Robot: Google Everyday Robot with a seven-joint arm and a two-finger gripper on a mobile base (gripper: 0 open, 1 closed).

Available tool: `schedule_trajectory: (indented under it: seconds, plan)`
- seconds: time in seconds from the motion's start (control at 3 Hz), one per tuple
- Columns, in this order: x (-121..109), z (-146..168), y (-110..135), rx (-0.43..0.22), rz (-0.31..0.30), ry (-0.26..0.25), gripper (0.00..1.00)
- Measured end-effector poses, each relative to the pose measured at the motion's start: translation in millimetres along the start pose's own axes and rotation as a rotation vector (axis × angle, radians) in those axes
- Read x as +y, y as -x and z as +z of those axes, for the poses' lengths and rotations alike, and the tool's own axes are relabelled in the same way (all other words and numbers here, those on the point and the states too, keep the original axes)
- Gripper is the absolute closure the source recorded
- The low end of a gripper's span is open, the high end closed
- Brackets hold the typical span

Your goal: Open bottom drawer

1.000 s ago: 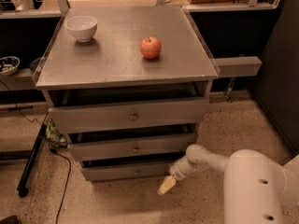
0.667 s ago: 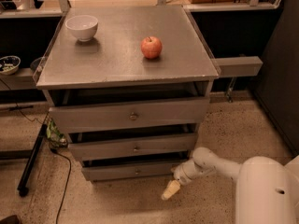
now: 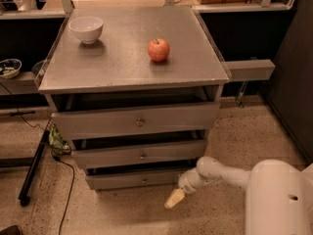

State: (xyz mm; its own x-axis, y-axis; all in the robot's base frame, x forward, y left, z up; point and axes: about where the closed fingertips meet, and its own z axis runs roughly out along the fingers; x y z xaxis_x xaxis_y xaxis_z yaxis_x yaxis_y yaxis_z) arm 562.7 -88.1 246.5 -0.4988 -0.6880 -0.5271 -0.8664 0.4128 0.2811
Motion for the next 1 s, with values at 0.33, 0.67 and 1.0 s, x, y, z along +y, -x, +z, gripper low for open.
schedule_trajectory:
  seconds: [0.33,0.67,1.0]
  plan:
    - [-13.6,13.4,13.0,-0.01,-0.004,-0.085,0.0]
    - [-23.0,19.1,18.6,-0.024,0.012,-0.107,0.0]
    - [-23.1,19.1,18.7,-0.024,0.012,-0.107,0.0]
